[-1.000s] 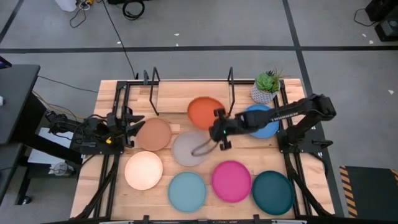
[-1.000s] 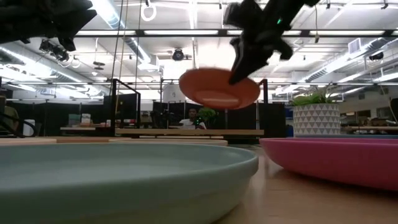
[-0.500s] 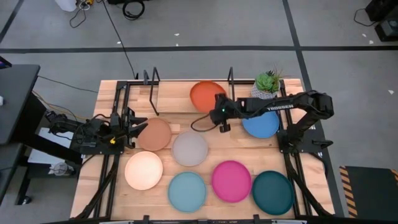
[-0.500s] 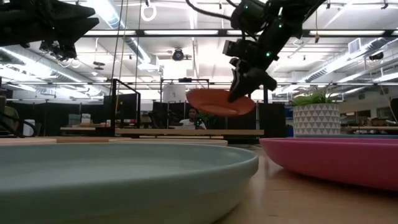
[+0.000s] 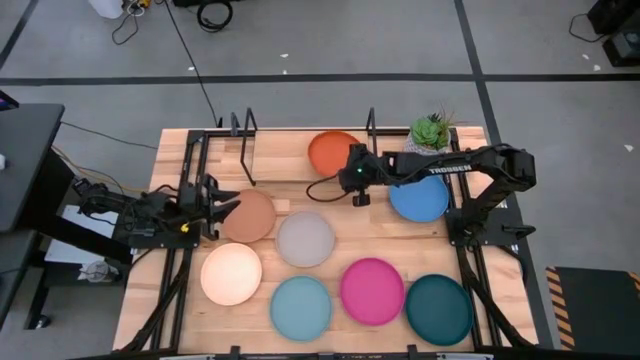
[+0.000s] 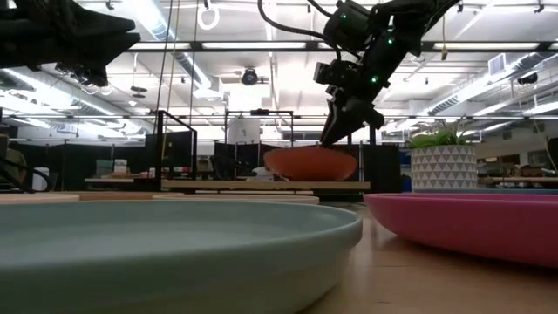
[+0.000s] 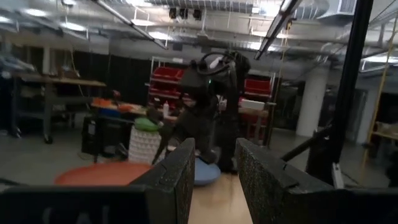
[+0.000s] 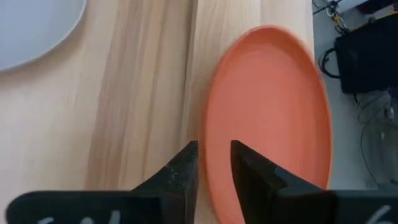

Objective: Place and stack plates onto a shelf
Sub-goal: Put the orange plate on the shelf

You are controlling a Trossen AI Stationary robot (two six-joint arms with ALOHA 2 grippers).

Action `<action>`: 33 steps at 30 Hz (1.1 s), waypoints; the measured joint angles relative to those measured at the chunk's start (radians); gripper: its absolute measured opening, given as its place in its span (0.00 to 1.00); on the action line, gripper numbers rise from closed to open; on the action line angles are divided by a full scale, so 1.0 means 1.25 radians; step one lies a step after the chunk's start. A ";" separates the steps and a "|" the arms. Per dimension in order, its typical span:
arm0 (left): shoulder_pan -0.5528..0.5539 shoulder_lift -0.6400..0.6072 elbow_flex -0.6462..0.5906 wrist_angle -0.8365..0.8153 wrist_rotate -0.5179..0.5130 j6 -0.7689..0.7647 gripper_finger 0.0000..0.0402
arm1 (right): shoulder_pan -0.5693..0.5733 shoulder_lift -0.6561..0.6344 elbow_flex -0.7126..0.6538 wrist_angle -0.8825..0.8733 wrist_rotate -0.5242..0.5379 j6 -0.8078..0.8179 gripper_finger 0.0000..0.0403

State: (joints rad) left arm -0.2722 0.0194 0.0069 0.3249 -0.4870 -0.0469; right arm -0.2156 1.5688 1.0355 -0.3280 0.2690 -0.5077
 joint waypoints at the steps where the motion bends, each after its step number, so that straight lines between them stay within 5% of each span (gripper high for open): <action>1: 0.000 0.000 0.000 -0.010 0.004 -0.007 0.31 | 0.008 0.000 0.009 -0.016 0.015 0.014 0.26; 5: 0.000 0.005 0.033 -0.094 0.066 -0.017 0.31 | 0.045 0.000 0.055 -0.128 0.056 0.099 0.26; 11: 0.001 0.068 0.148 -0.265 0.085 -0.008 0.31 | 0.086 -0.001 0.068 -0.139 -0.026 0.117 0.26; 26: 0.001 0.206 0.162 -0.215 0.065 0.027 0.31 | 0.042 0.080 -0.041 0.169 -0.041 -0.019 0.35; 33: 0.001 0.210 0.162 -0.208 0.063 0.031 0.31 | -0.007 0.172 -0.028 0.223 0.060 -0.069 0.40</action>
State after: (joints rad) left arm -0.2707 0.2813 0.2100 0.0647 -0.4088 -0.0086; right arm -0.2249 1.7835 1.0000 -0.0490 0.3446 -0.5945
